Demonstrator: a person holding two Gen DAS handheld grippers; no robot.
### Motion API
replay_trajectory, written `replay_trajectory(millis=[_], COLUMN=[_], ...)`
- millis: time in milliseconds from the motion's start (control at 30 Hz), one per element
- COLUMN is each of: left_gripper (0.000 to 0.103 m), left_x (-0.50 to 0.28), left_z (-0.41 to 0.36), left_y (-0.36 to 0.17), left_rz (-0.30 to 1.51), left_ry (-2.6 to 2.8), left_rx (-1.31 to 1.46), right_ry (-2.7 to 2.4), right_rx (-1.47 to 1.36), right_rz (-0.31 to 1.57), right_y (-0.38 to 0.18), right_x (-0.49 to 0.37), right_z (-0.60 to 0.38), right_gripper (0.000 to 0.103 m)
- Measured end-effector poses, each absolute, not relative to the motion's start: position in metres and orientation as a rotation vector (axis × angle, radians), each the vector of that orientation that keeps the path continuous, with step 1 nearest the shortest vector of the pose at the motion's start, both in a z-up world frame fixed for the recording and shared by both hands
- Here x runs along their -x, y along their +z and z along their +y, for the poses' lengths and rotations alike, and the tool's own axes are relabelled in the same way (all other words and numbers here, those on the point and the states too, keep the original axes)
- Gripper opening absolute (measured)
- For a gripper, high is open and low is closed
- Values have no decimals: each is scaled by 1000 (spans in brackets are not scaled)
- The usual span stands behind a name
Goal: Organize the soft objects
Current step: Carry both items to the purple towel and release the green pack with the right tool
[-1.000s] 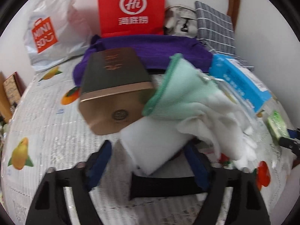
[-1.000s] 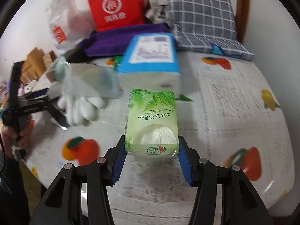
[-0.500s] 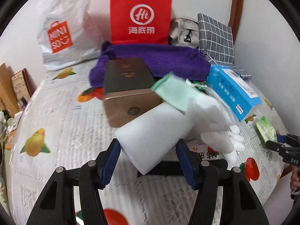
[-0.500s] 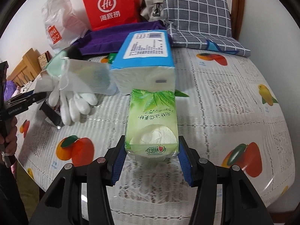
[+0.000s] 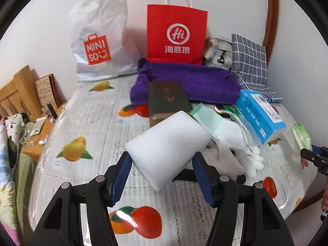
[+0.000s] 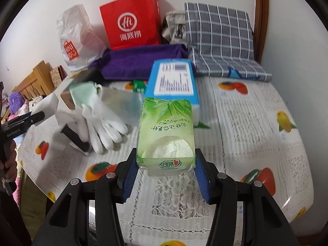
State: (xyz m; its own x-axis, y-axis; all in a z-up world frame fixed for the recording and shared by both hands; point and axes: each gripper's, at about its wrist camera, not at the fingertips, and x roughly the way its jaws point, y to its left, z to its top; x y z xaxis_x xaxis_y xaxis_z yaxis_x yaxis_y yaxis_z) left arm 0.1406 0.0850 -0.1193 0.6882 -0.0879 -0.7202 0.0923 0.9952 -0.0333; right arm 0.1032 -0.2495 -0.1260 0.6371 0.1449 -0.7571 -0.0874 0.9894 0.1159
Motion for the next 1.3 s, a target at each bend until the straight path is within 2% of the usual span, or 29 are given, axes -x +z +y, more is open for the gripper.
replay_trajectory(millis=[367, 633, 1300], left_gripper=[60, 60, 61], left_x=[-167, -209, -317], left_z=[90, 87, 57], left_y=[-89, -77, -54], left_rz=[787, 797, 818], left_ry=[-84, -39, -21], left_rx=[64, 77, 65], right_ry=[143, 158, 210], right_rx=[-57, -52, -73], right_rz=[809, 756, 731], right_y=[-86, -62, -41], right_x=[-132, -184, -294], right_z=[-246, -243, -240], right_gripper=[52, 52, 52])
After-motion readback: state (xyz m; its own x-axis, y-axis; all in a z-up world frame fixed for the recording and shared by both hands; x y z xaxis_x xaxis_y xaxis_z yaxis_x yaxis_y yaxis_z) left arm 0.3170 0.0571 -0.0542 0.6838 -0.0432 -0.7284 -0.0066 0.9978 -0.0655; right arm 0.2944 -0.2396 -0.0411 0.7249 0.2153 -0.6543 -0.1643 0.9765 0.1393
